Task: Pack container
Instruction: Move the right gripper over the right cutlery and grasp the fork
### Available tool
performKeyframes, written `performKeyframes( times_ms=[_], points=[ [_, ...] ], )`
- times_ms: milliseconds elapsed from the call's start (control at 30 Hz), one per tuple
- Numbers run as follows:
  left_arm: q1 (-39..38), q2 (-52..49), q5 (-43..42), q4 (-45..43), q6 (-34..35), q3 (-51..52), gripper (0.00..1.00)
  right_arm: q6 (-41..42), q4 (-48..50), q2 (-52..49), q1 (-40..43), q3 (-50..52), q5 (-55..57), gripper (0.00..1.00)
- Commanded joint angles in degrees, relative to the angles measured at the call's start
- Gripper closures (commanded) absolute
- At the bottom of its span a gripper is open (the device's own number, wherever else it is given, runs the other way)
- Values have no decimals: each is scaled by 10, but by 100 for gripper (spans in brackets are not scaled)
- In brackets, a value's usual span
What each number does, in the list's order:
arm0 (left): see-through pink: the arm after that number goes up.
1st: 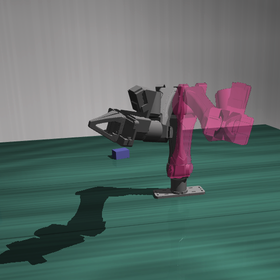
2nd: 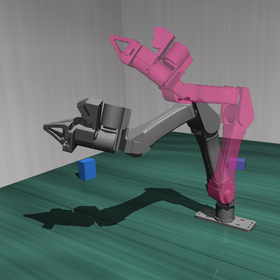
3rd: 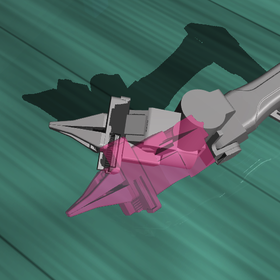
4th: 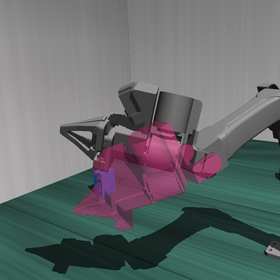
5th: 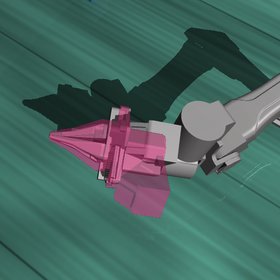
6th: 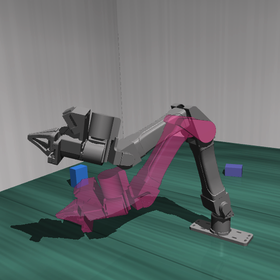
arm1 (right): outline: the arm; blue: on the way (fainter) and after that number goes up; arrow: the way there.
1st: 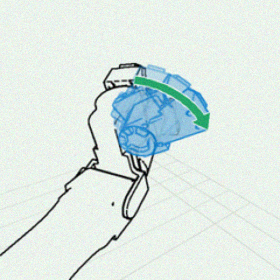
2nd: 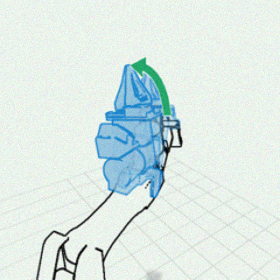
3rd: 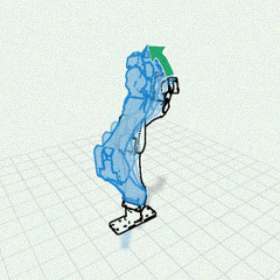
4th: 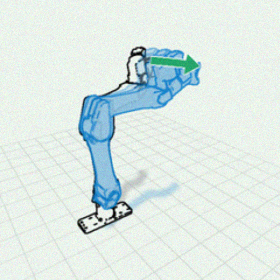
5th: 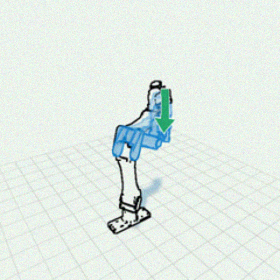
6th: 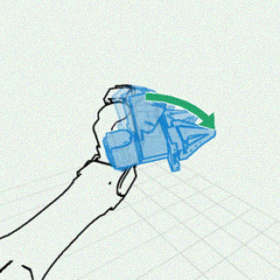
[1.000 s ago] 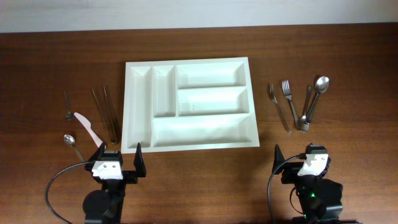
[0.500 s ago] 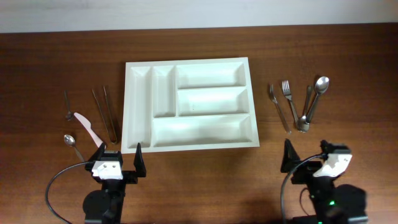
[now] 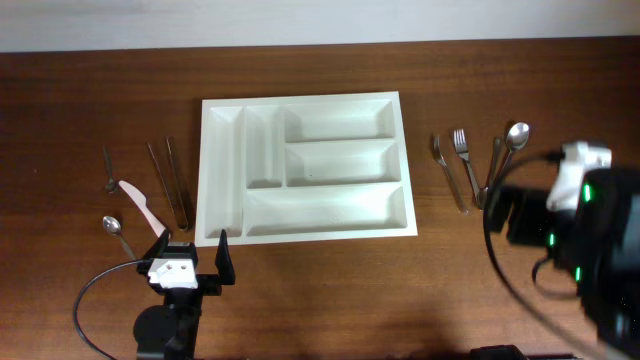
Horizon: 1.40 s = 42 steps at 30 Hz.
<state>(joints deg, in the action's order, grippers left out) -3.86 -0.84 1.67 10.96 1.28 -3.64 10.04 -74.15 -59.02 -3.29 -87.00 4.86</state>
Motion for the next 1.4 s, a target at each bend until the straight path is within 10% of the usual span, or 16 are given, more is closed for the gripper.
performKeyframes(
  times_ms=[0,767,1367],
  points=[
    [-1,5,-4,-2,-9,4,1,-17,-42,-99,10,-75,14,1],
    [-1,5,-5,-2,-9,4,1,-186,51,-479,89,-126,-179,4],
    [-1,5,-5,-2,-9,4,1,-210,63,-595,89,-122,-184,10]
  ],
)
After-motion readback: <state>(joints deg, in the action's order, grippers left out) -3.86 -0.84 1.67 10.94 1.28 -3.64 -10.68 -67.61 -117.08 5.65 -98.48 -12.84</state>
